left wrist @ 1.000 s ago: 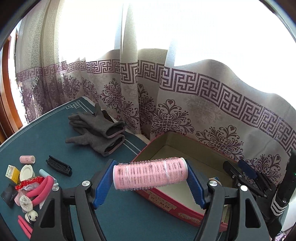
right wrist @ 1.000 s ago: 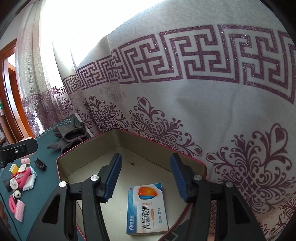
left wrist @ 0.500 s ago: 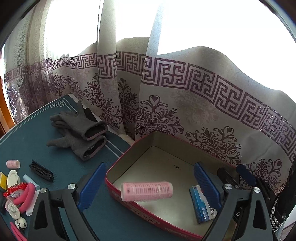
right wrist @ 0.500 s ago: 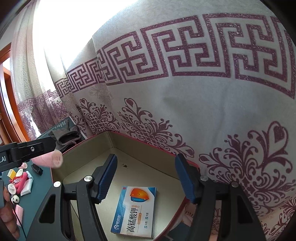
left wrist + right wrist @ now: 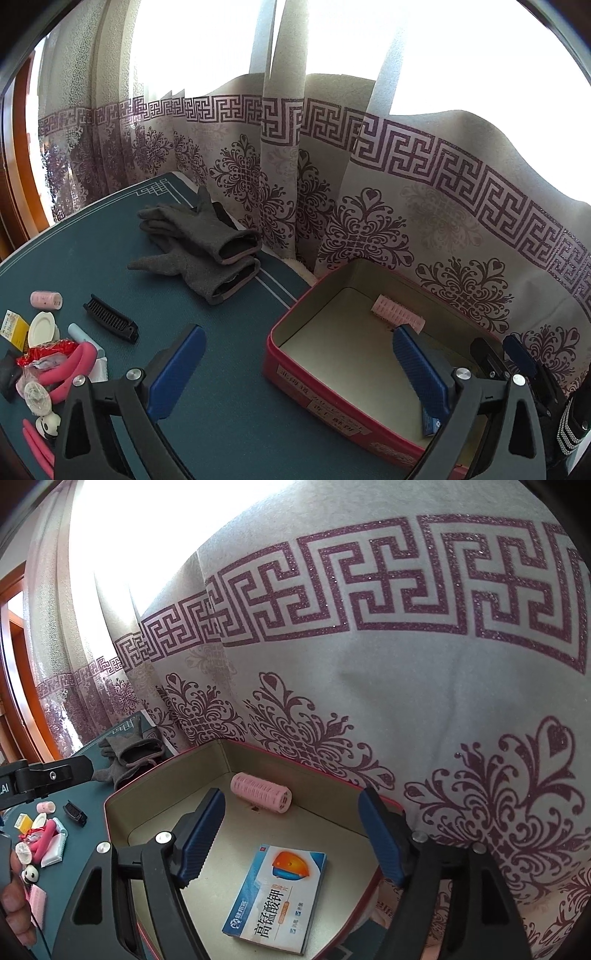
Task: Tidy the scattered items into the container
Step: 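Open both grippers to drop the roller and box into the tin, then move the left gripper back to the table and grasp the pink foam curler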
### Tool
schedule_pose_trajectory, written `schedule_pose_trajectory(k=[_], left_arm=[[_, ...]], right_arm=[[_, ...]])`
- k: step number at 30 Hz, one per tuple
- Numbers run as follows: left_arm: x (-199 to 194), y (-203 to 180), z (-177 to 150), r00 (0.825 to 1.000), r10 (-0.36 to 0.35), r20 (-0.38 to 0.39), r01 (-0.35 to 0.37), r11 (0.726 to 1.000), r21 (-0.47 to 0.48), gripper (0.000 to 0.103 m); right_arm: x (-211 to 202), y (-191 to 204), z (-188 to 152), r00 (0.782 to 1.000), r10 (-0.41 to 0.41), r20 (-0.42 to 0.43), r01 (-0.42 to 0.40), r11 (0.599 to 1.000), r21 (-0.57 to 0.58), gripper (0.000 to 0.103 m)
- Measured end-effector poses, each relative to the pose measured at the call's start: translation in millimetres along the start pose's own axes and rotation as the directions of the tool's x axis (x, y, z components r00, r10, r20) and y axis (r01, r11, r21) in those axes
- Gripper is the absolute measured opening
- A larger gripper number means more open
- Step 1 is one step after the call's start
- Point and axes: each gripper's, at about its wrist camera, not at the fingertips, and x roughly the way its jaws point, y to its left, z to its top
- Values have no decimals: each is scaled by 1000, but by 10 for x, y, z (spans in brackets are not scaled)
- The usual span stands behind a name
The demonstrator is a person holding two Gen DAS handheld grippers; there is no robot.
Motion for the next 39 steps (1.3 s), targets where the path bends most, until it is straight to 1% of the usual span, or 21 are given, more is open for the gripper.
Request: schedule_pose_trajectory(k=[3, 8, 13, 17, 21, 24, 28, 33, 36, 39], left_arm=[[8, 72, -73, 1000, 15, -18, -15, 1000, -11, 102], [-49, 227, -184, 998, 55, -23, -56, 998, -26, 102], [-135, 460, -284, 995, 98, -31, -100, 993, -59, 102], [-231, 701, -378, 991, 132, -37, -135, 985, -107, 102], [-366, 965, -522, 982, 184, -40, -188, 970, -152, 102], [-492, 1181, -634, 973, 229, -37, -232, 955, -186, 102], [-655, 1513, -785, 956, 290, -45, -292, 926, -241, 102], [-842, 1956, -1005, 930, 361, -66, -363, 876, -319, 102], [-908, 2189, -1132, 910, 405, -88, -408, 840, -358, 102], [-930, 2381, -1269, 902, 415, -116, -425, 813, -397, 102]], right_arm=[[-26, 33, -4, 1000, 4, 10, -4, 1000, -6, 79], [-73, 124, -25, 1000, 15, 19, -15, 1000, -25, 79], [-145, 266, -47, 999, 32, 35, -30, 998, -54, 79], [-211, 395, -69, 997, 56, 45, -53, 996, -70, 80], [-266, 560, -109, 995, 81, 51, -75, 992, -103, 81], [-286, 697, -153, 993, 110, 41, -104, 987, -126, 81], [-322, 905, -227, 988, 149, 28, -142, 976, -168, 81], [-370, 1177, -339, 981, 194, 8, -188, 956, -224, 82], [-374, 1330, -425, 975, 220, -21, -218, 942, -255, 82], [-362, 1481, -523, 969, 240, -56, -246, 927, -284, 82]])
